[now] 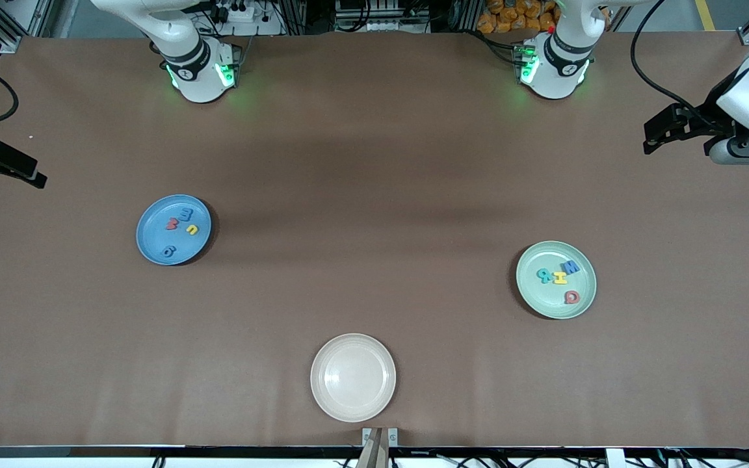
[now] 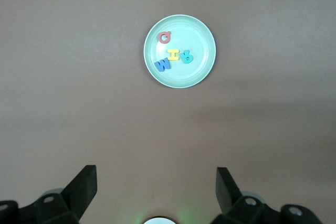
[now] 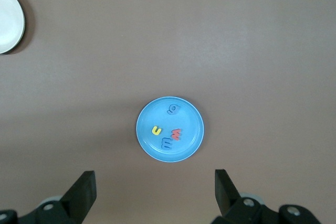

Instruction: Sort upper and lower case letters into plates

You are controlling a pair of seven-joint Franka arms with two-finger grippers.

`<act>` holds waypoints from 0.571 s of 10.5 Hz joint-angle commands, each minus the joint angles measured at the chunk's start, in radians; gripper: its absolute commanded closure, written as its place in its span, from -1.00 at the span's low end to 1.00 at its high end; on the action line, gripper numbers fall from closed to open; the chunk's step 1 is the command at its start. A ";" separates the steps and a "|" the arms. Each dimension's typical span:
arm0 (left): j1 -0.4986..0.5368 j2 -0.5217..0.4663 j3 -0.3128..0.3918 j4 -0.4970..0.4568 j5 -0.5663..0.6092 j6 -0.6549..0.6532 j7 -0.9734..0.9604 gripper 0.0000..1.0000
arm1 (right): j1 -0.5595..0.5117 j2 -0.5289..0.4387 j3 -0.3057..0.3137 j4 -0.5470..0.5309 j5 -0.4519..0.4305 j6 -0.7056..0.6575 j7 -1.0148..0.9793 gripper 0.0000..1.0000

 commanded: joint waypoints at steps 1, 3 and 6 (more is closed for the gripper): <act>-0.014 -0.007 0.018 0.014 0.029 -0.014 0.018 -1.00 | -0.153 0.012 0.156 0.010 0.012 -0.002 -0.007 -1.00; -0.016 -0.012 0.024 0.014 0.029 -0.011 0.018 -1.00 | -0.167 0.013 0.174 0.010 0.012 -0.002 -0.004 -1.00; -0.014 -0.012 0.024 0.014 0.029 -0.011 0.020 -1.00 | -0.167 0.015 0.174 0.010 0.012 -0.002 -0.003 -1.00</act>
